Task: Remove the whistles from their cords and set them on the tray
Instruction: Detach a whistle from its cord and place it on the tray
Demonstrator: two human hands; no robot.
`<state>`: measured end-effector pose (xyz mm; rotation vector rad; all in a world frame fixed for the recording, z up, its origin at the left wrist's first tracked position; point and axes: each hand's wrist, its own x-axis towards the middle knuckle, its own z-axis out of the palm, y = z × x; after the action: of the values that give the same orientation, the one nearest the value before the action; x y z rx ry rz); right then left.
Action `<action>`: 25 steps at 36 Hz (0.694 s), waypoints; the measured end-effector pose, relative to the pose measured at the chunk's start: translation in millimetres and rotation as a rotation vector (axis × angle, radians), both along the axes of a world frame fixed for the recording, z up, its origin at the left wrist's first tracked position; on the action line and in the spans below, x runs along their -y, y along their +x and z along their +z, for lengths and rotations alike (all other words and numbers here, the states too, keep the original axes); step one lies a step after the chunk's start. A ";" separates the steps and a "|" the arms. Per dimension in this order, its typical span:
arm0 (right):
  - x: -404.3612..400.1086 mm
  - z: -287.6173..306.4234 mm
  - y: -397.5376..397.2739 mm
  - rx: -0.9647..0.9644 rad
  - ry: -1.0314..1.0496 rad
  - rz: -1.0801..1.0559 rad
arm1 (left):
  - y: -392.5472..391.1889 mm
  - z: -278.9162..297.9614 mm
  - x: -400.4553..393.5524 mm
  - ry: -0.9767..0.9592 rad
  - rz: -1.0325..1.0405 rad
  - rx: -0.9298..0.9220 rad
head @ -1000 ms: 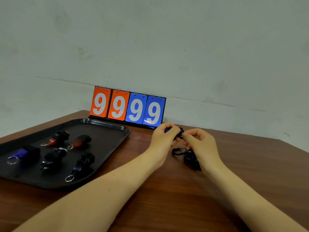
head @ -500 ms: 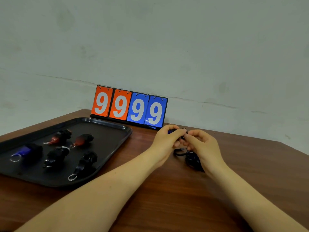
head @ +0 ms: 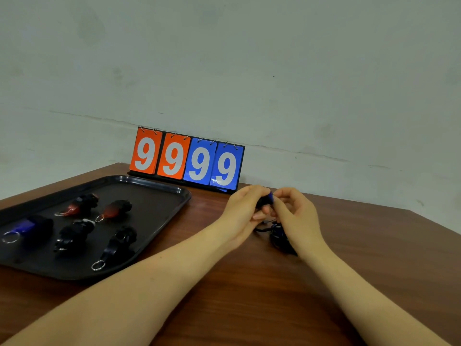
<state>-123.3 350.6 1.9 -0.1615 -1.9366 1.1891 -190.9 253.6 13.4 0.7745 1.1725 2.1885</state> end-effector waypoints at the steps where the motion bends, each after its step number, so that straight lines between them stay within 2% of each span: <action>1: 0.4 -0.1 0.1 -0.017 0.006 -0.008 | -0.3 0.5 0.6 0.004 -0.003 0.009; 5: 1.8 0.3 2.1 -0.067 -0.038 -0.001 | 0.8 1.3 1.1 -0.036 -0.016 0.020; 9: 4.8 2.1 3.4 -0.073 -0.047 0.024 | 4.3 3.6 1.7 -0.148 0.012 -0.101; 13: 6.0 4.9 3.5 -0.045 -0.069 0.043 | 4.8 0.3 1.7 -0.377 0.102 -0.310; 16: 3.6 6.9 4.5 0.005 -0.125 0.065 | 4.5 -0.7 3.6 -0.469 0.102 -0.396; 19: 2.4 7.2 5.2 0.036 -0.147 0.084 | -1.1 -4.4 2.6 -0.435 0.090 -0.433; 25: 0.6 7.5 5.4 0.078 -0.320 0.178 | -2.7 -3.4 4.5 -0.356 0.013 -0.289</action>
<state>-117.9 350.0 9.4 -0.2092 -1.8455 1.6302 -193.6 249.1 10.0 0.9436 1.6567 1.8406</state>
